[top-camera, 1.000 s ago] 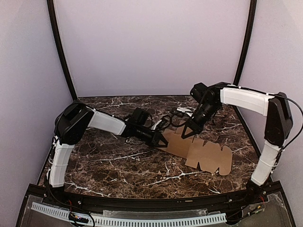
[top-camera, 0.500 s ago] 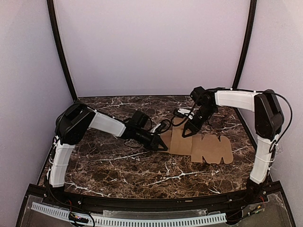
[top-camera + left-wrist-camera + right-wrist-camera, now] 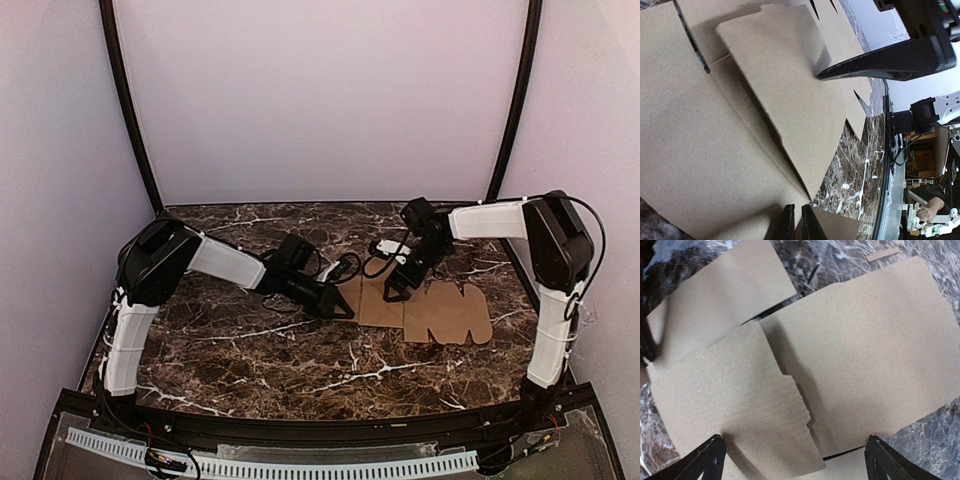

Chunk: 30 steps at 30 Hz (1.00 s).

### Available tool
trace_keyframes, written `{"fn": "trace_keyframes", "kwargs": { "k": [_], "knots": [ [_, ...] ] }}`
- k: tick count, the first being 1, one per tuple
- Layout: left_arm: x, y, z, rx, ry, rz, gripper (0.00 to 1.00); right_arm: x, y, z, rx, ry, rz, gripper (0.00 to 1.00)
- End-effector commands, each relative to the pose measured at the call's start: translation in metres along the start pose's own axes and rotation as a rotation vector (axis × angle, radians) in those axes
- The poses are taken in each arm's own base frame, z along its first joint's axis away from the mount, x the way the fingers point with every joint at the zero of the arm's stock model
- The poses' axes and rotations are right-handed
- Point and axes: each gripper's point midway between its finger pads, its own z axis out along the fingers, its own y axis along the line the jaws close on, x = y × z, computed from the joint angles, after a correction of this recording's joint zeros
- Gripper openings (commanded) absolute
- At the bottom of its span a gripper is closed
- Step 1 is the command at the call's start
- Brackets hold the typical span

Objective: Fold the paper box

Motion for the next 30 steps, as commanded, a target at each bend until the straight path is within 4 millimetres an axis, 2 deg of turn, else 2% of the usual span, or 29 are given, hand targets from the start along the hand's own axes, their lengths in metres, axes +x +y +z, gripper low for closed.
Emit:
{"fn": "trace_keyframes", "kwargs": {
  "k": [1, 7, 9, 11, 13, 14, 15, 16, 17, 18, 19, 20, 21, 22, 23, 24, 26, 28, 30],
  "knots": [
    [0.008, 0.008, 0.0, -0.003, 0.014, -0.025, 0.07, 0.029, -0.005, 0.021, 0.079, 0.05, -0.038, 0.99],
    [0.0, 0.007, -0.004, 0.012, -0.012, -0.033, 0.06, 0.056, -0.007, 0.035, 0.202, 0.106, -0.109, 0.99],
    [-0.003, 0.01, -0.007, 0.009, -0.022, -0.036, 0.06, 0.06, -0.004, 0.039, 0.199, 0.113, -0.107, 0.99],
    [-0.008, 0.012, -0.009, 0.008, -0.032, -0.04, 0.06, 0.06, -0.009, 0.034, 0.231, 0.113, -0.088, 0.98],
    [-0.015, 0.016, -0.012, 0.002, -0.044, -0.04, 0.06, 0.05, -0.008, 0.021, 0.234, 0.078, -0.071, 0.99],
    [-0.015, 0.022, -0.012, -0.013, -0.035, -0.044, 0.06, 0.04, -0.003, 0.012, 0.211, 0.049, -0.062, 0.99],
    [-0.025, 0.023, -0.016, -0.018, -0.048, -0.03, 0.06, 0.03, 0.004, 0.0, 0.18, 0.014, -0.057, 0.99],
    [-0.023, 0.03, -0.016, -0.032, -0.025, -0.025, 0.06, 0.019, 0.011, -0.013, 0.143, -0.025, -0.058, 0.99],
    [-0.038, 0.028, -0.021, -0.036, -0.043, 0.024, 0.06, 0.008, 0.02, -0.027, 0.096, -0.063, -0.066, 0.99],
    [-0.035, 0.036, -0.02, -0.047, -0.02, 0.006, 0.06, -0.002, 0.029, -0.042, 0.048, -0.102, -0.079, 0.99],
    [-0.05, 0.034, -0.026, -0.045, -0.04, 0.048, 0.06, -0.011, 0.036, -0.056, 0.003, -0.14, -0.092, 0.99],
    [-0.05, 0.038, -0.027, -0.048, -0.025, 0.041, 0.06, -0.019, 0.043, -0.07, -0.036, -0.175, -0.102, 0.99],
    [-0.066, 0.034, -0.034, -0.049, -0.049, 0.09, 0.06, -0.024, 0.047, -0.081, -0.064, -0.2, -0.108, 0.99],
    [-0.068, 0.037, -0.037, -0.063, -0.044, 0.089, 0.06, -0.029, 0.048, -0.09, -0.085, -0.225, -0.106, 0.99],
    [-0.083, 0.032, -0.044, -0.066, -0.069, 0.132, 0.06, -0.032, 0.047, -0.096, -0.1, -0.242, -0.099, 0.99],
    [-0.087, 0.032, -0.048, -0.078, -0.068, 0.133, 0.07, -0.037, 0.044, -0.099, -0.109, -0.254, -0.088, 0.99],
    [-0.107, 0.02, -0.06, -0.09, -0.102, 0.178, 0.08, -0.04, 0.037, -0.098, -0.144, -0.251, -0.044, 0.99],
    [-0.116, 0.013, -0.068, -0.111, -0.13, 0.193, 0.1, -0.041, 0.037, -0.093, -0.228, -0.233, 0.019, 0.99],
    [-0.121, 0.009, -0.076, -0.135, -0.168, 0.179, 0.12, -0.043, 0.046, -0.09, -0.349, -0.225, 0.075, 0.98]
  ]
}}
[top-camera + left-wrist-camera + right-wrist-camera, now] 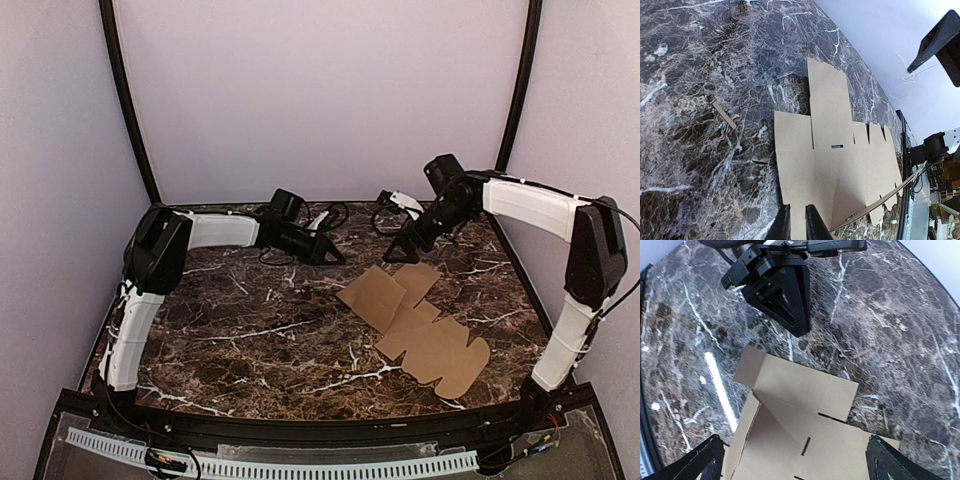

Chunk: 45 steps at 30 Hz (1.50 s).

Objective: Fold the paper box

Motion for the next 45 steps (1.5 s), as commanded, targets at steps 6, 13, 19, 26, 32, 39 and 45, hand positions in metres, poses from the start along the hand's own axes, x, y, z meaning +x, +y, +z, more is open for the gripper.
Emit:
{"fn": "trace_keyframes", "kwargs": {
  "k": [6, 13, 19, 26, 32, 39, 45],
  "knots": [
    [-0.014, -0.041, -0.046, -0.089, -0.171, -0.018, 0.17, 0.011, 0.047, 0.011, -0.402, 0.061, 0.263, 0.99],
    [0.02, -0.077, -0.053, -0.23, -0.167, 0.0, 0.2, 0.032, 0.052, 0.018, -0.328, 0.179, 0.258, 0.99],
    [0.063, -0.093, -0.018, -0.255, -0.15, -0.063, 0.21, 0.047, 0.058, 0.036, -0.355, 0.267, 0.316, 0.63],
    [0.083, -0.087, 0.005, -0.209, -0.16, -0.144, 0.19, 0.045, 0.07, 0.04, -0.395, 0.283, 0.343, 0.38],
    [0.093, -0.081, 0.012, -0.207, -0.15, -0.144, 0.18, 0.052, 0.075, 0.049, -0.428, 0.313, 0.379, 0.3],
    [0.093, -0.076, 0.017, -0.205, -0.166, -0.142, 0.18, 0.049, 0.075, 0.055, -0.451, 0.319, 0.412, 0.14],
    [0.093, -0.075, 0.02, -0.201, -0.163, -0.136, 0.18, 0.049, 0.074, 0.061, -0.451, 0.331, 0.421, 0.08]
  ]
}}
